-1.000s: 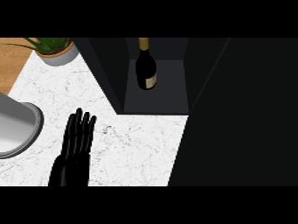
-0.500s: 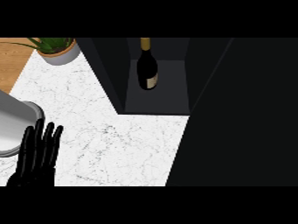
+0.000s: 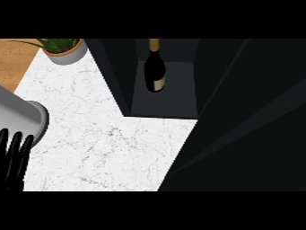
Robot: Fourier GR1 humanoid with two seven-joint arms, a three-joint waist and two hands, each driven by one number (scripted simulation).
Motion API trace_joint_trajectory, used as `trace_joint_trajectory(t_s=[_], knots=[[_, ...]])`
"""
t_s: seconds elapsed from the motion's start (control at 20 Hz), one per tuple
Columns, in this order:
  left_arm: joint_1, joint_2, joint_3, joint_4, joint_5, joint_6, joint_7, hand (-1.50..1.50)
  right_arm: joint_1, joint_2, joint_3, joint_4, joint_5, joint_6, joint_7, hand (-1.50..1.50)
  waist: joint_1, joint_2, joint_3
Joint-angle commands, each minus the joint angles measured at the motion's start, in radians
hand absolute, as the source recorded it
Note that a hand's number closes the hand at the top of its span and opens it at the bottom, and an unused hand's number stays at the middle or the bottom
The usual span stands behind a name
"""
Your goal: Pick up the wine, place it into the cabinet and close the cabinet
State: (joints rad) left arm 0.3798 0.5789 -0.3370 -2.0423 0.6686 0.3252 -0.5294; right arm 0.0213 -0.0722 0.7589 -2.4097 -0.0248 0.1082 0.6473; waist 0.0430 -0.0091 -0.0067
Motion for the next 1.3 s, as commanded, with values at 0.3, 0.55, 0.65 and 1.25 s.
trace_joint_trajectory(t_s=[0.3, 0.55, 0.65, 1.25], knots=[[0.079, 0.119, 0.197, 0.030, 0.161, -0.225, -0.002, -1.50, -0.445, 0.069, 0.121, 0.219, -0.005, -0.345, 0.023, 1.50, 0.021, 0.006, 0.000], [0.091, 0.135, 0.260, 0.029, 0.194, -0.276, -0.015, -1.50, -0.681, 0.070, 0.036, 0.392, -0.124, -0.474, 0.025, 1.50, 0.036, 0.010, 0.001], [0.071, 0.132, 0.266, 0.033, 0.208, -0.284, -0.003, -1.50, -0.802, 0.071, 0.000, 0.470, -0.194, -0.518, 0.042, 1.50, 0.033, 0.012, 0.002], [0.065, 0.170, 0.364, 0.080, 0.272, -0.385, 0.036, -1.50, -1.334, 0.072, -0.204, 1.045, -0.576, -0.467, -0.120, 1.50, 0.049, 0.021, 0.003]])
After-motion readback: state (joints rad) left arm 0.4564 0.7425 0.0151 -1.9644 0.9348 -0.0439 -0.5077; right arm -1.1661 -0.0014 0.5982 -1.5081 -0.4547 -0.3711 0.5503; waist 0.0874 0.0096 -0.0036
